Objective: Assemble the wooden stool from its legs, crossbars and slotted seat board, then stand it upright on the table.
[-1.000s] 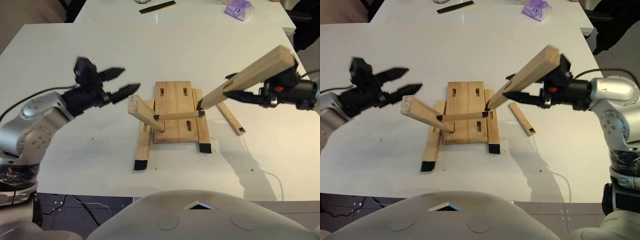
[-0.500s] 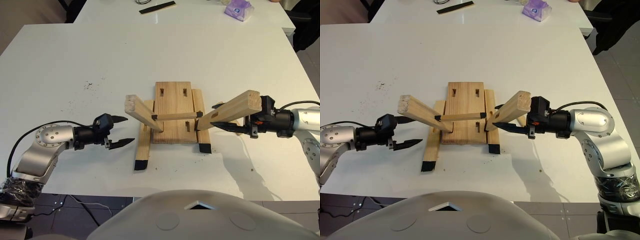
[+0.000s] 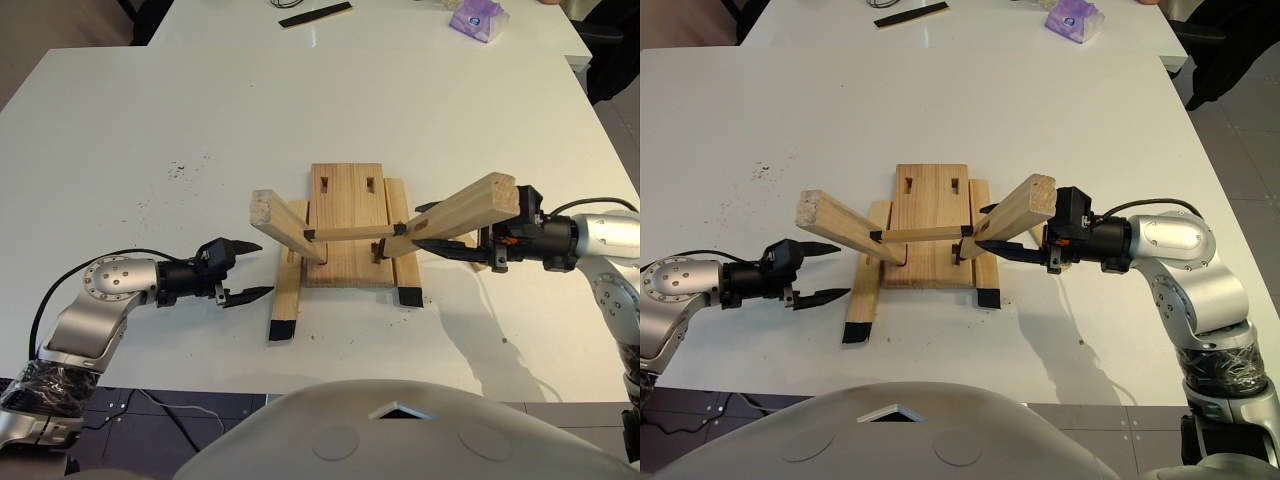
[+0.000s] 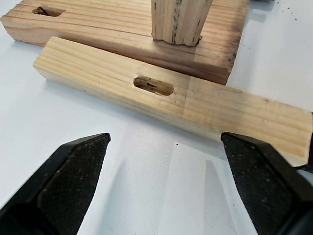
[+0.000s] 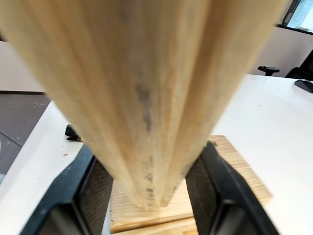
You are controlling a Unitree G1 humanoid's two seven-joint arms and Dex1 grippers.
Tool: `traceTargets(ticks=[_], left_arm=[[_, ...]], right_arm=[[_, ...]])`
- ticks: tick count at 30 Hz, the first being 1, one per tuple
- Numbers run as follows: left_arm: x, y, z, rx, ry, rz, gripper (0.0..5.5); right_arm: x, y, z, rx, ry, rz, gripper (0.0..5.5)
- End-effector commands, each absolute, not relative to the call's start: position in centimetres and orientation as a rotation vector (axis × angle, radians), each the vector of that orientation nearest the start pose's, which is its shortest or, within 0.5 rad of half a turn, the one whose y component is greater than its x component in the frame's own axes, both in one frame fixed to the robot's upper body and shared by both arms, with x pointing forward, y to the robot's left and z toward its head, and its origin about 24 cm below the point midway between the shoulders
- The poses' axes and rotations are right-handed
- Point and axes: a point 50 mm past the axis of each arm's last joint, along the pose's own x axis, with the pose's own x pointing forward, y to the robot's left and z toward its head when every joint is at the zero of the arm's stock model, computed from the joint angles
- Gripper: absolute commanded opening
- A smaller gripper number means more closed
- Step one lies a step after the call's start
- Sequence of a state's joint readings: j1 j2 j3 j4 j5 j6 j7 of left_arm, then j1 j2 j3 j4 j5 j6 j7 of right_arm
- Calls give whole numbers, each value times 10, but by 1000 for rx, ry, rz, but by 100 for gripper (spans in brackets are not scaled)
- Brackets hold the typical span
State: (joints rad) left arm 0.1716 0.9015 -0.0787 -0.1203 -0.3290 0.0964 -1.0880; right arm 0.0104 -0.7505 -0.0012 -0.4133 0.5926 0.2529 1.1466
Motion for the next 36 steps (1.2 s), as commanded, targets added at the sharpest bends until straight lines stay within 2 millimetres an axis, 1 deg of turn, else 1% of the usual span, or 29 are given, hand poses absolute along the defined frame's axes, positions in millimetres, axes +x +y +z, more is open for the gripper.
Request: traceTargets(ticks=[1, 10, 12, 14, 17, 20, 28, 32, 36], left_arm=[[189, 244, 59, 406, 514, -1186, 421], [191, 246, 58, 412, 533, -1202, 421], [191, 245, 58, 412, 532, -1202, 421], [191, 243, 57, 411, 531, -1204, 421], [190, 241, 55, 407, 528, -1204, 421], [192, 238, 56, 406, 518, -1205, 421], [192, 230, 57, 412, 494, -1202, 421], [193, 227, 54, 416, 492, -1189, 421], [193, 227, 52, 425, 492, -1180, 421]], right_arm=[[206, -181, 124, -211, 52, 1376, 201], [211, -182, 110, -262, 93, 1432, 201], [211, -185, 106, -246, 131, 1450, 201], [212, -190, 100, -188, 198, 1463, 201], [216, -194, 91, -149, 289, 1491, 200], [222, -192, 89, -144, 333, 1515, 200], [227, -183, 93, -263, 381, 1596, 200], [230, -177, 85, -290, 421, 1628, 200], [232, -177, 76, -307, 498, 1651, 200]])
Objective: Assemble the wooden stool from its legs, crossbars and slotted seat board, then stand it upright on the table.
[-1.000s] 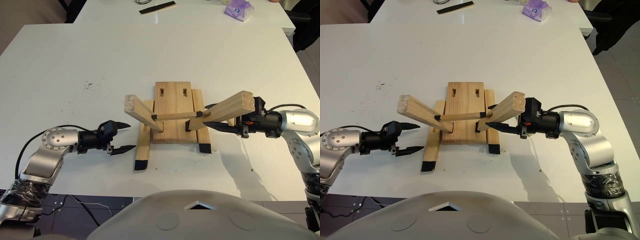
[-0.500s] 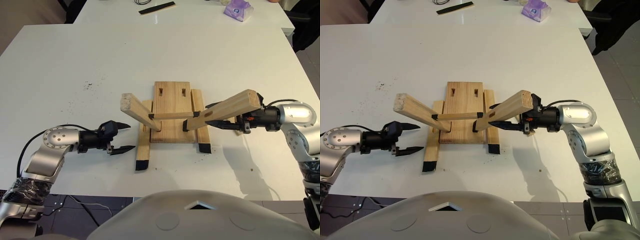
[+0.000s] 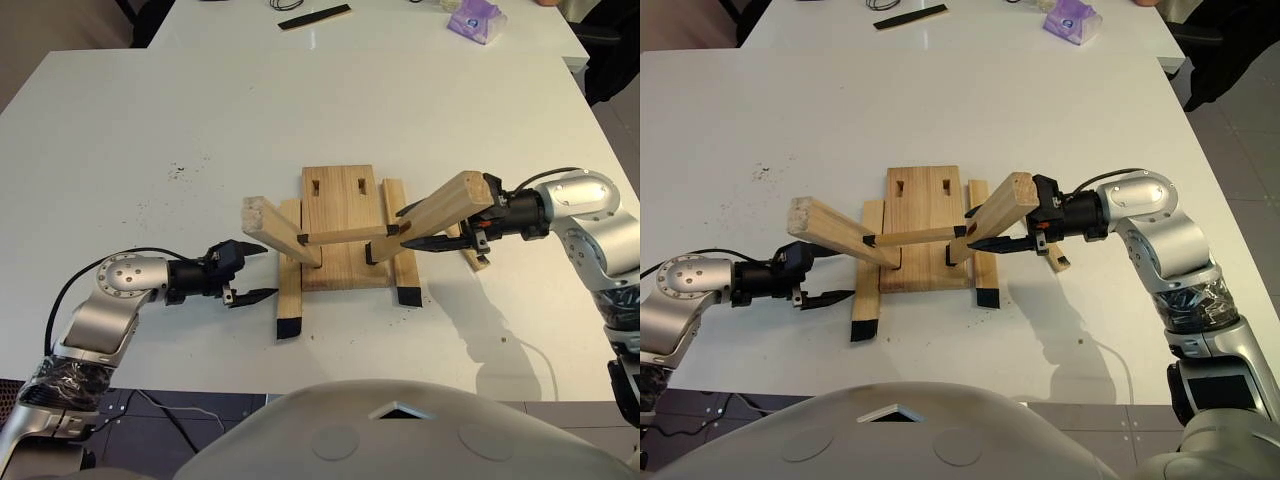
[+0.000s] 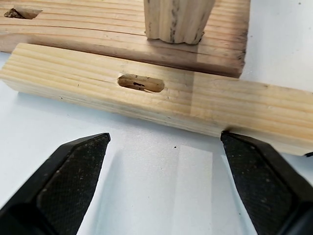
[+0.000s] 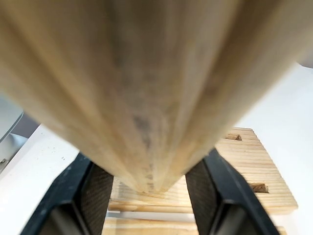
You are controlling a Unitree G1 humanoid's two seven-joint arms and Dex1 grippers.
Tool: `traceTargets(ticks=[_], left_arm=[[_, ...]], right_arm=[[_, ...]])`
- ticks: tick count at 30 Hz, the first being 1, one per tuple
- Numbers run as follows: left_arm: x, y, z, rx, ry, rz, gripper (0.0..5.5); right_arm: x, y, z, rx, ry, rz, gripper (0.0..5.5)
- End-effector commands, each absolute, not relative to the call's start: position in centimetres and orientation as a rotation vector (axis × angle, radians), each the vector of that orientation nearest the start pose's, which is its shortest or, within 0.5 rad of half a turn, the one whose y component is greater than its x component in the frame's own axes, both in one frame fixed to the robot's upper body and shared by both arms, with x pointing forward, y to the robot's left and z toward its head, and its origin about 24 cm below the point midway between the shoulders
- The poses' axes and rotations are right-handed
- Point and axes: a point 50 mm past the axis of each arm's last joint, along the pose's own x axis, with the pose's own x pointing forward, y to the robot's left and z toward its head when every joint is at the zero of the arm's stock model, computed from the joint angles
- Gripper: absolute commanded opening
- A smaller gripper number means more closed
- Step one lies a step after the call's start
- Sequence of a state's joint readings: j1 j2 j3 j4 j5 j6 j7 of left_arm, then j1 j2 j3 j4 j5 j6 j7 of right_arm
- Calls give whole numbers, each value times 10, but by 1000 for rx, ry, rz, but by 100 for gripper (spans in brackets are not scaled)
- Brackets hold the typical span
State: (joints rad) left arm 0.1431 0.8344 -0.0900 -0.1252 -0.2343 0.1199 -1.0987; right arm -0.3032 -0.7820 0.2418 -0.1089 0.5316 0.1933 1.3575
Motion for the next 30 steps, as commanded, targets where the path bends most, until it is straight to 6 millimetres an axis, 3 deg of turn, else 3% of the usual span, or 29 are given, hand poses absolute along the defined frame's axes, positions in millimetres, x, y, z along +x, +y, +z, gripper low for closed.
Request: traceTargets(ticks=[1, 8, 16, 23, 30], left_arm=[[193, 227, 51, 426, 491, -1177, 421], [195, 222, 51, 426, 473, -1169, 421], [200, 210, 57, 402, 421, -1166, 421], [204, 208, 63, 389, 400, -1155, 421], [233, 228, 96, 321, 321, -1080, 421]], right_arm=[[234, -177, 74, -316, 519, 1648, 200], [239, -174, 66, -319, 589, 1682, 200], [234, -171, 54, -470, 653, 1775, 200], [239, -172, 51, -397, 678, 1757, 200], [236, -173, 47, -396, 696, 1770, 200]])
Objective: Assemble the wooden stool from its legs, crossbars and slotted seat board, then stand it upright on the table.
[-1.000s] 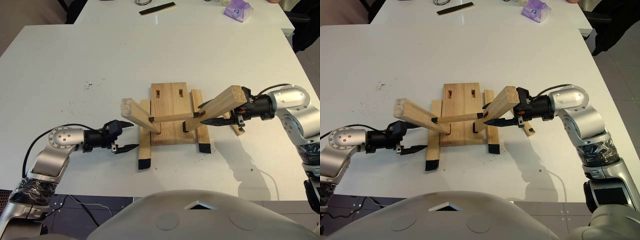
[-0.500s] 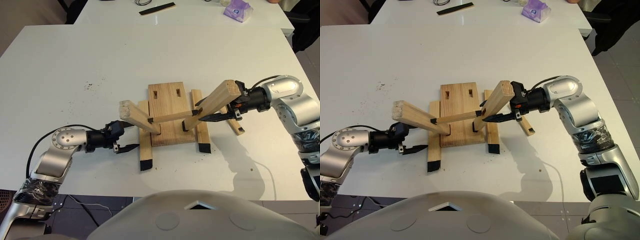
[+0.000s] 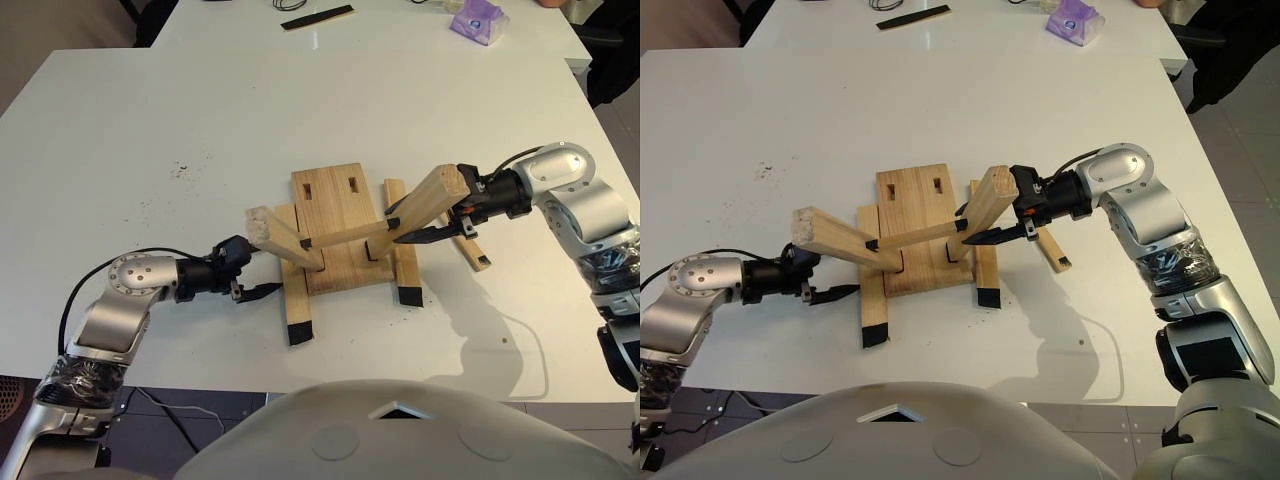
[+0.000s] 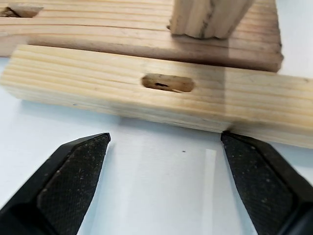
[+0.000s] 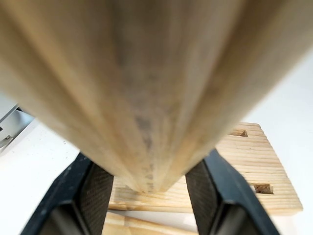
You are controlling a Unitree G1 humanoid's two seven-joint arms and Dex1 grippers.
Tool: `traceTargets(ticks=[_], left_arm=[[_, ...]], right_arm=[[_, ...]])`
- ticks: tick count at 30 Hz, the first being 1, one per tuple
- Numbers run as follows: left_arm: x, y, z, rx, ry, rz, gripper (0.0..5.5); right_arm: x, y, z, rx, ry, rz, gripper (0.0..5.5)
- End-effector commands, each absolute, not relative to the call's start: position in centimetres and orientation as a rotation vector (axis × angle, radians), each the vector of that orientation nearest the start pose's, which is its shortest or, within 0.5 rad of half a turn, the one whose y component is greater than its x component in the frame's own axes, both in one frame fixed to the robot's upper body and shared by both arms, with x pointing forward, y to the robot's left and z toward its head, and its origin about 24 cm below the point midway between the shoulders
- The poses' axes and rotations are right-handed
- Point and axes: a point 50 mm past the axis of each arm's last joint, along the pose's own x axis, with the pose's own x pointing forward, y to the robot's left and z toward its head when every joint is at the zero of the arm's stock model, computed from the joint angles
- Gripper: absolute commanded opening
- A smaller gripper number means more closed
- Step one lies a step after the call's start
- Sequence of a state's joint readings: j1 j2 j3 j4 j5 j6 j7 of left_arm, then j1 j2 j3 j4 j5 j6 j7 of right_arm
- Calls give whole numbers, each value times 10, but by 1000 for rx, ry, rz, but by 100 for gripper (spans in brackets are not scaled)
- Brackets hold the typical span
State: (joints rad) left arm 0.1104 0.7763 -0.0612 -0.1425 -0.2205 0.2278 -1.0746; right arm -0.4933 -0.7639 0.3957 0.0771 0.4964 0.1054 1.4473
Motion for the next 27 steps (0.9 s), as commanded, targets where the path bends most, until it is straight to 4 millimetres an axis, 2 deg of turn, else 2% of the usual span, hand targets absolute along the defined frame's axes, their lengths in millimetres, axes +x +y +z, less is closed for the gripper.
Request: traceTargets(ticks=[1, 3, 5, 8, 10, 12, 14, 16, 20, 27], left_arm=[[238, 235, 101, 320, 314, -1056, 421], [254, 247, 112, 315, 293, -997, 421], [268, 246, 125, 283, 248, -983, 421], [283, 214, 155, 154, 126, -1122, 421], [285, 186, 173, 63, 66, -1255, 421], [285, 162, 182, 15, 45, -1372, 421], [281, 139, 181, 13, 58, -1482, 402], [272, 126, 177, 12, 86, -1577, 379], [261, 116, 172, 21, 124, -1663, 319], [252, 103, 180, 32, 122, -1772, 319]], right_arm=[[235, -174, 46, -395, 698, 1769, 200], [234, -175, 46, -396, 703, 1769, 200], [232, -177, 46, -396, 705, 1771, 200], [230, -177, 43, -411, 709, 1775, 200], [231, -175, 42, -416, 706, 1780, 200], [232, -173, 42, -416, 702, 1781, 200], [233, -171, 41, -422, 695, 1783, 200], [234, -167, 41, -428, 688, 1791, 200], [235, -165, 41, -433, 676, 1795, 200], [237, -162, 40, -443, 656, 1787, 200]])
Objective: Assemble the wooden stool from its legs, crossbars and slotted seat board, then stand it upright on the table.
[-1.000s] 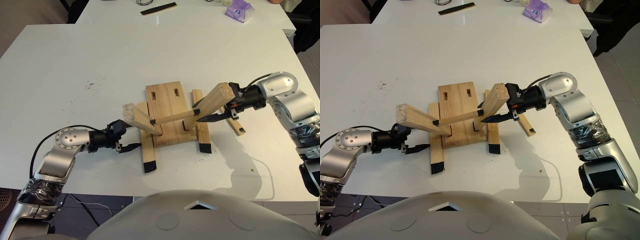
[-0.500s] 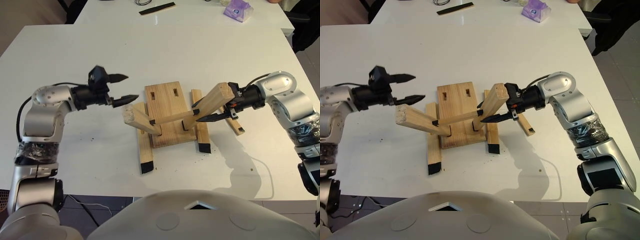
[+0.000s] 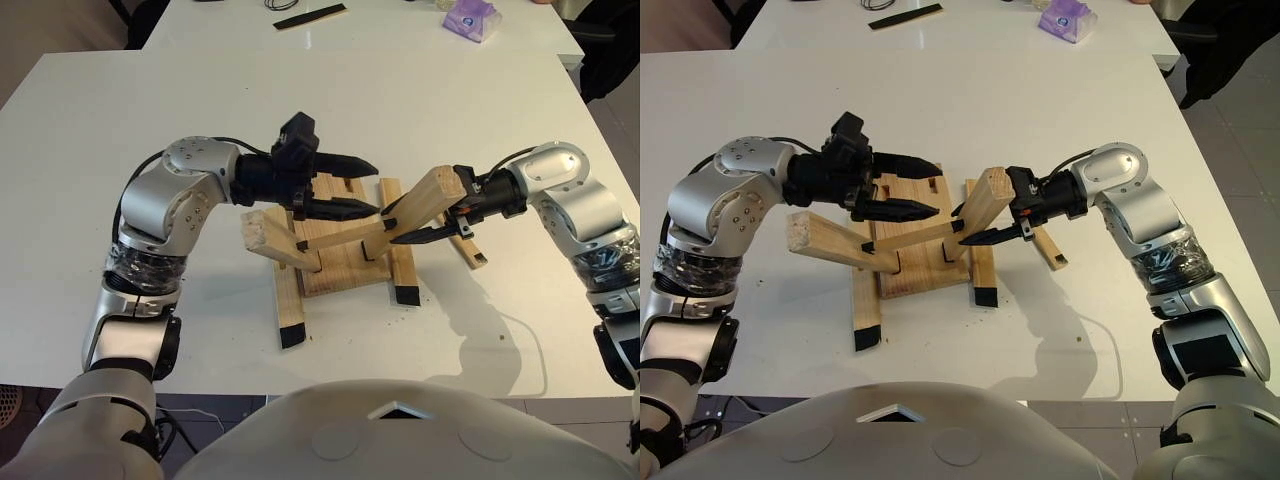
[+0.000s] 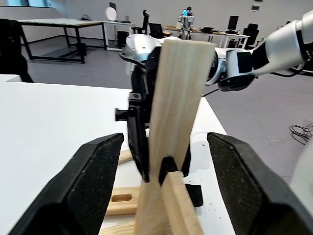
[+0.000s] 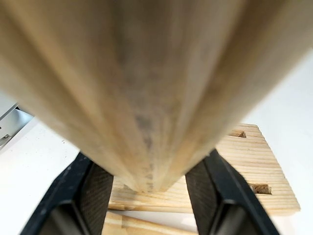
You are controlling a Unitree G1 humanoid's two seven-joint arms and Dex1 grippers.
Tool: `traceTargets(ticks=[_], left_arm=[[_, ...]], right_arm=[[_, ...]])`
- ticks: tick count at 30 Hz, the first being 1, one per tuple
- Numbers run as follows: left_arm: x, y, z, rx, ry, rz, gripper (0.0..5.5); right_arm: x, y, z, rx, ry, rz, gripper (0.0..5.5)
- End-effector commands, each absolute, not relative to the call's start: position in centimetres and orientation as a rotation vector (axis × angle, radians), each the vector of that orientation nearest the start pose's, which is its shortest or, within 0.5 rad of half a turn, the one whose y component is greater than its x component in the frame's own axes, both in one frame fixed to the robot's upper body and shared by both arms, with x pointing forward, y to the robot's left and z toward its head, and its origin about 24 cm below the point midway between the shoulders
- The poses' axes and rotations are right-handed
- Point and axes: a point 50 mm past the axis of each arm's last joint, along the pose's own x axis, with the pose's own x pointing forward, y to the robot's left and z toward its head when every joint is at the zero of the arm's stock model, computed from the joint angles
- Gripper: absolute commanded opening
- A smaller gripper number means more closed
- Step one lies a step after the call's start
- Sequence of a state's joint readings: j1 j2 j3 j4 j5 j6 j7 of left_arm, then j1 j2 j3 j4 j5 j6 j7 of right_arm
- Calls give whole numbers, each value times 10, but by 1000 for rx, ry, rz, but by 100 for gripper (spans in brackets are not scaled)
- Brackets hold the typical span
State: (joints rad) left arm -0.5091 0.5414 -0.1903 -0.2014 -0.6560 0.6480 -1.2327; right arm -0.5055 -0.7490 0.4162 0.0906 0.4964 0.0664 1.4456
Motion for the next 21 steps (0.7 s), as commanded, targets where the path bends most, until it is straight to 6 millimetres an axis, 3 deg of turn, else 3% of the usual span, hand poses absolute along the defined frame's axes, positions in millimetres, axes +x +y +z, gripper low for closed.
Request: traceTargets(ticks=[1, 4, 9, 17, 21], left_arm=[[253, 103, 181, 28, 118, -1777, 319], [255, 104, 178, 8, 144, -1787, 319], [250, 103, 153, -10, 255, -1835, 319], [247, 99, 161, -67, 226, -1862, 319], [245, 100, 174, -97, 189, -1885, 319]], right_arm=[[237, -161, 40, -443, 652, 1787, 200], [238, -160, 39, -449, 647, 1793, 200], [239, -159, 37, -468, 654, 1808, 200], [237, -158, 36, -474, 658, 1817, 200], [235, -158, 34, -466, 659, 1813, 200]])
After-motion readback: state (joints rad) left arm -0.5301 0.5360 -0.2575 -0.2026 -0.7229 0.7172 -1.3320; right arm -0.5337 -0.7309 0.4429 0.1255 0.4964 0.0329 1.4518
